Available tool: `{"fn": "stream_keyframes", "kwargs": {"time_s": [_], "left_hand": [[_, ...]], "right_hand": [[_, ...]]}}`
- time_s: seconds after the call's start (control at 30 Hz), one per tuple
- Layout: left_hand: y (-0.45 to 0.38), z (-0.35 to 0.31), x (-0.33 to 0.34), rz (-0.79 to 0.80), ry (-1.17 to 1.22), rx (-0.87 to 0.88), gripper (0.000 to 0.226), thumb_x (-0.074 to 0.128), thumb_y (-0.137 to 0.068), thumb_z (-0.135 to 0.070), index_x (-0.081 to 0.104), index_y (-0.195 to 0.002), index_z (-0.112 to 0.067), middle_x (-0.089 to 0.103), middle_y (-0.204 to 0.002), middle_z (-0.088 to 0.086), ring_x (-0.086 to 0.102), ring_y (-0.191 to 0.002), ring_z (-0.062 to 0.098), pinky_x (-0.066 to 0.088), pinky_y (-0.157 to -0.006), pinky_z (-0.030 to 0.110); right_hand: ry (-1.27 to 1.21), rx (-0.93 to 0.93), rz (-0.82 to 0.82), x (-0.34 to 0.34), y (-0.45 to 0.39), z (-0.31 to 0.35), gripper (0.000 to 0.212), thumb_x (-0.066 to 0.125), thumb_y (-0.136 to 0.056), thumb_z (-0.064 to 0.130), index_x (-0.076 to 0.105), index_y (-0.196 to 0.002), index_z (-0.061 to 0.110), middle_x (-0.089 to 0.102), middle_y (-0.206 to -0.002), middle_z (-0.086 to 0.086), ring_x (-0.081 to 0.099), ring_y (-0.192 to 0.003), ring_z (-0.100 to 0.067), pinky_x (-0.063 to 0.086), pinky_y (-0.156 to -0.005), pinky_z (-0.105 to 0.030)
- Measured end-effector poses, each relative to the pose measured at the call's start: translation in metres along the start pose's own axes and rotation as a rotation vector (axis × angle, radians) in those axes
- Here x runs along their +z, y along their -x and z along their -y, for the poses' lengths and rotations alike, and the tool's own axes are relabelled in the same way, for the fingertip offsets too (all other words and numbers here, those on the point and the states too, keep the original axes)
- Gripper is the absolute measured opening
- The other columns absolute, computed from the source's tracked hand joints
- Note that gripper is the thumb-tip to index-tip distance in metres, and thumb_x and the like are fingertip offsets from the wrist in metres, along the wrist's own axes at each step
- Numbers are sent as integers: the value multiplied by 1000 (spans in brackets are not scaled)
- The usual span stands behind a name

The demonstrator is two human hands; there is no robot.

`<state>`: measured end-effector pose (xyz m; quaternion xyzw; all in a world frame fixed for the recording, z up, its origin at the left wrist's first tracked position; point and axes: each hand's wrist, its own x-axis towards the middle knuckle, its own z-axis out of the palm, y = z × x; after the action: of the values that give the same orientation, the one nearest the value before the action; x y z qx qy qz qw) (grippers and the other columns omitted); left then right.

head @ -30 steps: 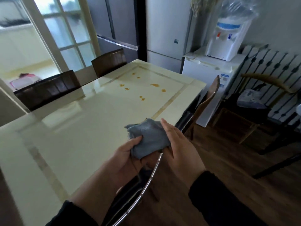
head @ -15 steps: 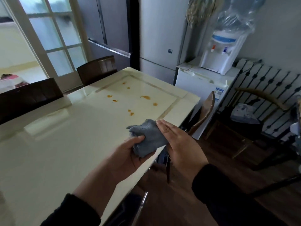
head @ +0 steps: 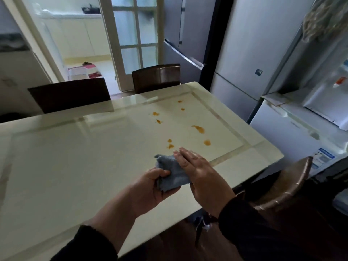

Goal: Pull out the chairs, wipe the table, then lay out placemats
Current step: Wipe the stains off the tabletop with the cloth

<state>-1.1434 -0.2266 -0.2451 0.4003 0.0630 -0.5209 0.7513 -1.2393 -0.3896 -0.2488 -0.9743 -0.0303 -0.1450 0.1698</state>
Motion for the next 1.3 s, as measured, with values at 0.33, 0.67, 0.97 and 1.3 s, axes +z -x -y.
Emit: {"fn": "stream_keyframes", "kwargs": {"time_s": [0.33,0.67,0.97,1.3], "left_hand": [[-63,-15,3,-309,120,157,42,44,-95,1,54,-136,-2,69,-117,20,70,-90,27,62,-74,36],[-155,-50,-53,-511,53,182,42,37,-94,12,58,-127,-3,67,-117,21,67,-90,26,61,-64,30],[-232,-47,-109,-649,-456,182,48,46,-85,20,68,-112,-12,72,-101,7,67,-89,20,55,-82,28],[-261,-65,-164,-1005,-1254,421,44,54,-89,-5,61,-131,-17,58,-131,3,49,-126,21,33,-112,33]], "right_hand": [[67,-243,152,36,-65,-81,74,18,-83,1,34,-154,13,37,-158,-9,32,-147,-33,33,-116,-51],[164,-307,236,117,-114,-121,70,51,-83,-8,42,-150,9,41,-154,-17,40,-141,-38,41,-110,-52],[231,-217,465,190,-124,-152,71,24,-82,-1,38,-151,6,28,-161,-17,32,-146,-38,41,-109,-53],[100,-547,617,233,-146,-167,67,38,-98,45,26,-157,15,21,-165,-5,9,-154,-28,14,-121,-48]]}}
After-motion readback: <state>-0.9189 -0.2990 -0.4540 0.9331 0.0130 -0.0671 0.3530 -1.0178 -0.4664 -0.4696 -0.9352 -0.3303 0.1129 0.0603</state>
